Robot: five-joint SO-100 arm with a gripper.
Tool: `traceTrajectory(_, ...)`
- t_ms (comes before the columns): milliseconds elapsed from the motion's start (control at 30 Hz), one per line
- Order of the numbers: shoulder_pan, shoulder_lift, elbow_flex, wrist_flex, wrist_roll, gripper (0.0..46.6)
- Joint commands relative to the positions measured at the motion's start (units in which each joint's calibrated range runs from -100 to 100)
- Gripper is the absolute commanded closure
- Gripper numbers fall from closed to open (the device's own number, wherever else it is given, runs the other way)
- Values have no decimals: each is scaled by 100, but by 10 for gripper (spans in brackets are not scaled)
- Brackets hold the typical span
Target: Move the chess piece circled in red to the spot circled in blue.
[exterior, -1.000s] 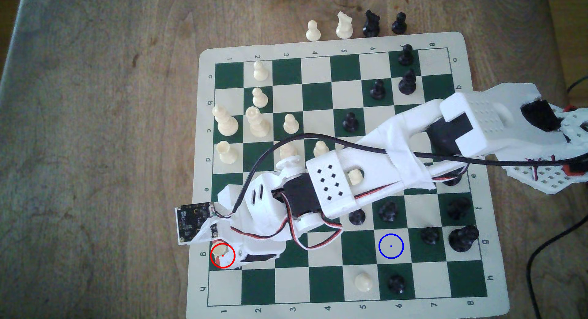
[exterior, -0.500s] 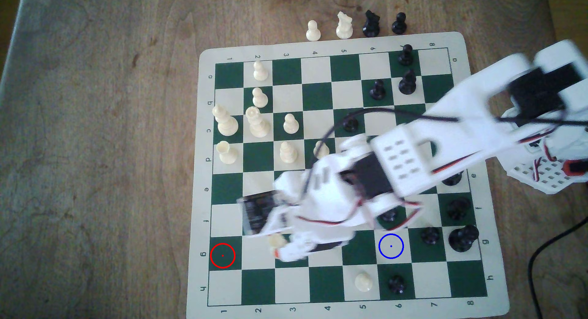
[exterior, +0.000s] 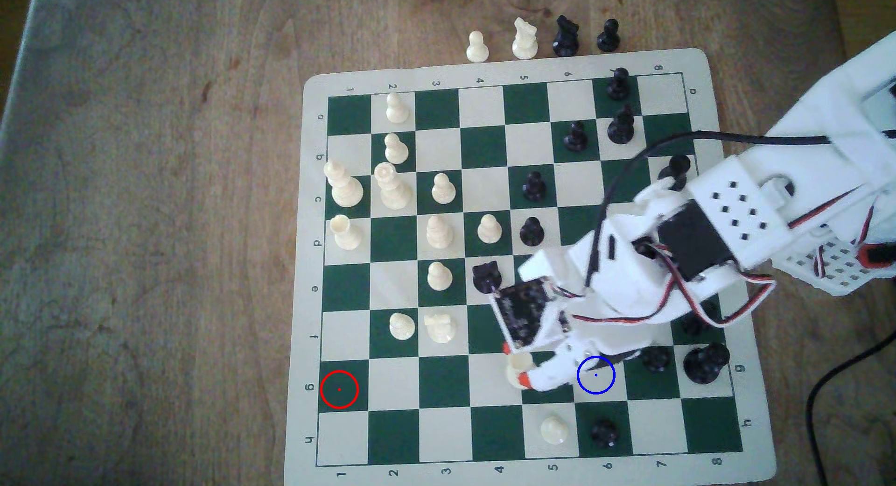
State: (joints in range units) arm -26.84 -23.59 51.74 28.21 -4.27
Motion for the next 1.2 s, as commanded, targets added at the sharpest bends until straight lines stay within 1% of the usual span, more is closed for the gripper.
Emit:
traceTrajectory(0, -143, -782, 211, -52, -10, 464)
traceTrajectory(200, -284, -944, 637, 29, 34, 464)
traceTrajectory(533, -237, -1300, 1317, 5, 127, 464)
traceTrajectory(933, -401, -1512, 1807, -20, 122, 464)
traceTrajectory(1167, -479, -1529, 1861, -102, 112, 464)
